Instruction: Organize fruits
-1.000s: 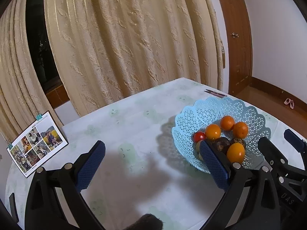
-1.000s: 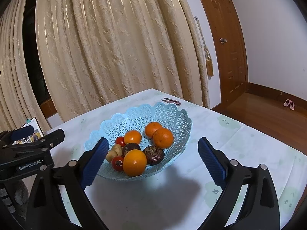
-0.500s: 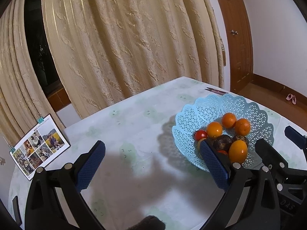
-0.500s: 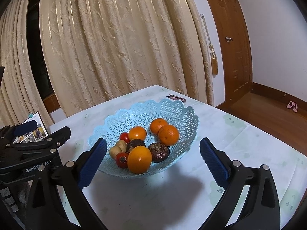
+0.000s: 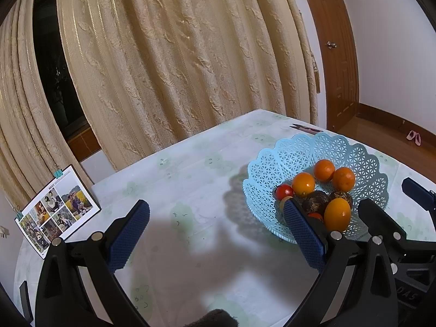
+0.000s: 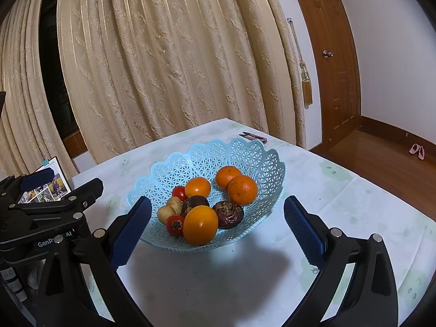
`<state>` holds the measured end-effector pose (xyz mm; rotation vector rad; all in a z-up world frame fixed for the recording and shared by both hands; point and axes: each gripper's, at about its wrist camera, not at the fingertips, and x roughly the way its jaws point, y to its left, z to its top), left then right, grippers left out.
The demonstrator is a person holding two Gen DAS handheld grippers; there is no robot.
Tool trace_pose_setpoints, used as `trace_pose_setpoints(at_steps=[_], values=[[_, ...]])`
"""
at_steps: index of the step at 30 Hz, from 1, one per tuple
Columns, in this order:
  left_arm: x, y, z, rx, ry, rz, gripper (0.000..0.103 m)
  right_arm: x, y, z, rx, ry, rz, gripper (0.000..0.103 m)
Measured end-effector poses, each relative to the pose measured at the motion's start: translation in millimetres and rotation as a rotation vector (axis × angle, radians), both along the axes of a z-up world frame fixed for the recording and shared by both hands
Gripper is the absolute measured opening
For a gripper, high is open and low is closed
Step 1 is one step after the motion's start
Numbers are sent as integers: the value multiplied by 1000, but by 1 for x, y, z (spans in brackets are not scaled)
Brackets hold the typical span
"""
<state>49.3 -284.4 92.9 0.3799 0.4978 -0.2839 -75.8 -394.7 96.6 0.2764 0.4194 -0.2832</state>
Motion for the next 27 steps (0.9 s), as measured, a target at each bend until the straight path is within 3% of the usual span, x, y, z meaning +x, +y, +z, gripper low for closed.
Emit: trace_pose_setpoints(at_steps=[27], values=[[-4,8,2,11,-3,27,98,2,-3,-3,17,6,8,99]])
